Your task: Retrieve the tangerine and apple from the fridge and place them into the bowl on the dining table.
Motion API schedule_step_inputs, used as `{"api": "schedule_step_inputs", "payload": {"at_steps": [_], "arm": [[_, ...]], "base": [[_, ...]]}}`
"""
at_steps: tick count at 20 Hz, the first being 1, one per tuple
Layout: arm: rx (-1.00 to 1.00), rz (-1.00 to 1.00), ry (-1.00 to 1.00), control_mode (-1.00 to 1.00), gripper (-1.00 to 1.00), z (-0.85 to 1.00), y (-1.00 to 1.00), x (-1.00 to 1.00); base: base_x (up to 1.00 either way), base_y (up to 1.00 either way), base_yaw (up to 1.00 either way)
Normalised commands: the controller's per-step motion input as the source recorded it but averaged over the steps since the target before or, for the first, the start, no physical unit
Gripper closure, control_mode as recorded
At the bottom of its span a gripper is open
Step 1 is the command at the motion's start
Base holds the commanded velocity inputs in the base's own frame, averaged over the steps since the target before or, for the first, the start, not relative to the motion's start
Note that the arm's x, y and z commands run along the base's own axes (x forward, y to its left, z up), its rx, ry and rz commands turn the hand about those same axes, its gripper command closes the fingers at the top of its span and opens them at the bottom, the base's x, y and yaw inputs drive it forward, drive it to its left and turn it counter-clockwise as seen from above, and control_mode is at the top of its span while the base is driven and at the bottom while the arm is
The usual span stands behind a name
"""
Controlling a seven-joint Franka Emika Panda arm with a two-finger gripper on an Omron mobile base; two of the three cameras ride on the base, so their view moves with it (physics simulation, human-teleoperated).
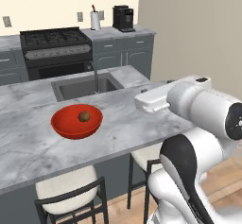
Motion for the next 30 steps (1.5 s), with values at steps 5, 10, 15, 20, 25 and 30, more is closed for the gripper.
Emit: {"api": "schedule_step_inputs", "payload": {"at_steps": [5, 10, 15, 20, 25, 30], "arm": [[0.03, -0.01, 0.22, -1.0, -1.0, 0.17, -0.74, -0.04], [0.01, 0.0, 0.06, -1.0, -1.0, 0.0, -0.52, -0.18], [0.0, 0.0, 0.0, -1.0, -1.0, -0.06, 0.0, -0.01], [0.0, 0.0, -0.01, 1.0, -1.0, -0.02, 0.0, -0.01], [0.0, 0.0, 0.0, 1.0, -1.0, 0.0, 0.0, 0.0], [0.0, 0.0, 0.0, 1.0, -1.0, 0.0, 0.0, 0.0]], "base": [[0.0, 0.0, 0.0], [0.0, 0.0, 0.0], [0.0, 0.0, 0.0], [-0.05, 0.0, 0.0], [-0.72, -0.02, 0.0], [-0.67, 0.01, 0.08]]}}
